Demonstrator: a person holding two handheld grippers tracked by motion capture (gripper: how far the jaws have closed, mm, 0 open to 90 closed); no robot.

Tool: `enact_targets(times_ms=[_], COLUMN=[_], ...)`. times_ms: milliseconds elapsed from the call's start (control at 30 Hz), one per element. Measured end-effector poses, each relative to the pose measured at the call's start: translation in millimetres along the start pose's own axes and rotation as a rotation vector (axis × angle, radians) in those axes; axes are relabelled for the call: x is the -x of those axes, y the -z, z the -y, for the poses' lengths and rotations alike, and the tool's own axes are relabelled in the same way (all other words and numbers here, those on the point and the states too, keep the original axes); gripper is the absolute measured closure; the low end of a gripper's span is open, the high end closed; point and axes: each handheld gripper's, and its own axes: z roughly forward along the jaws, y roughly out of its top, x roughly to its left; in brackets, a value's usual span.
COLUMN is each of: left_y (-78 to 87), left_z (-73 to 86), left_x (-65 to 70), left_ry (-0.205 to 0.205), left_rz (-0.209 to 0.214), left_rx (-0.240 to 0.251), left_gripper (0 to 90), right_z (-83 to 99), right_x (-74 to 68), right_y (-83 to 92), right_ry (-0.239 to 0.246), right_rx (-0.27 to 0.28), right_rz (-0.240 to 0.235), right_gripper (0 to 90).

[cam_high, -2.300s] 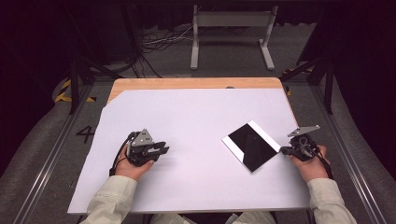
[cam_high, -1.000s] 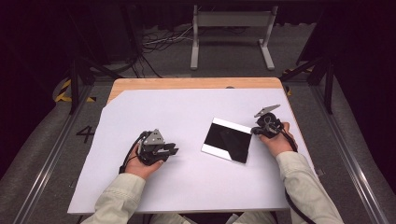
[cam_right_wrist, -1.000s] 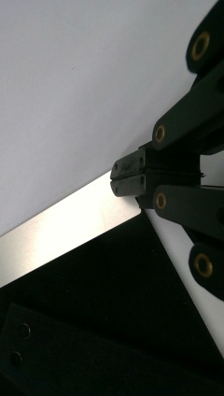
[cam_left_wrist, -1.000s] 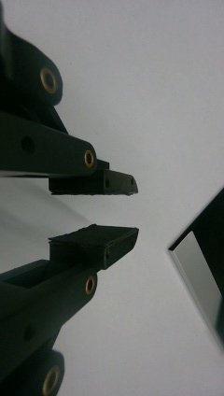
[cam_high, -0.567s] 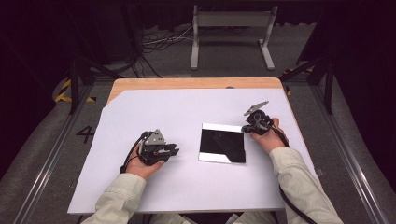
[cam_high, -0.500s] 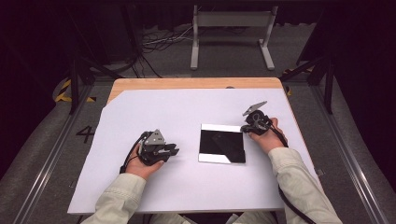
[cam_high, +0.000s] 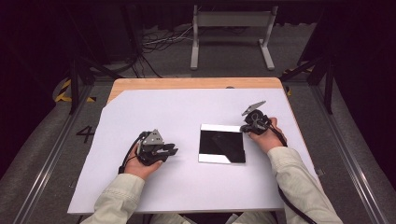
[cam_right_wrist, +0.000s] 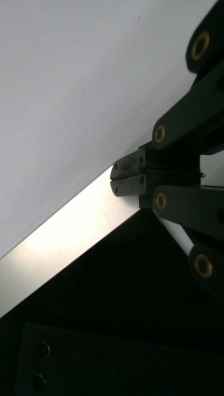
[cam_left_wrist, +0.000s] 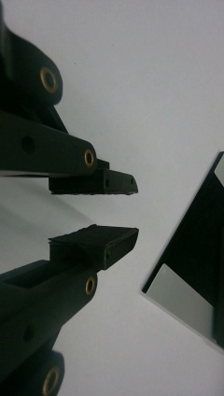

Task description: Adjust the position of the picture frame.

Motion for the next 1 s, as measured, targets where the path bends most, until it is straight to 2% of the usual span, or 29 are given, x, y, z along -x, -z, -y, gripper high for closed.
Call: enact_targets(times_ms=[167,467,567,833,1000], left_y=[-0.1,1.7,4.4,11.4,14.4], left_z=[0.4,1.5,3.5,7.7,7.9], left_x=[-0.1,-1.3,-2.0,-0.7,0.1], left_ry=[0.001,0.004,0.001,-0.010,-0.020], left_rz=[-0.001,-0.003,-0.017,-0.016,-0.018], left_rx=[-0.003,0.002,0.006,0.009,0.005], left_gripper=[73.4,73.1,70.7,65.3,63.2], right_z=[-0.8,-3.0,-3.1,3.7,11.0], right_x=[-1.5,-2.2,-5.1,-15.6,-19.1], right_y=[-1.9,-2.4,-0.2,28.8,52.4], right_ry=[-0.005,0.003,0.025,0.101,0.120], right_rx=[0.018,0.015,0.007,0.066,0.131], right_rz=[-0.010,-0.009,0.023,-0.037,-0.086], right_gripper=[90.0,90.0,89.4,84.7,82.8])
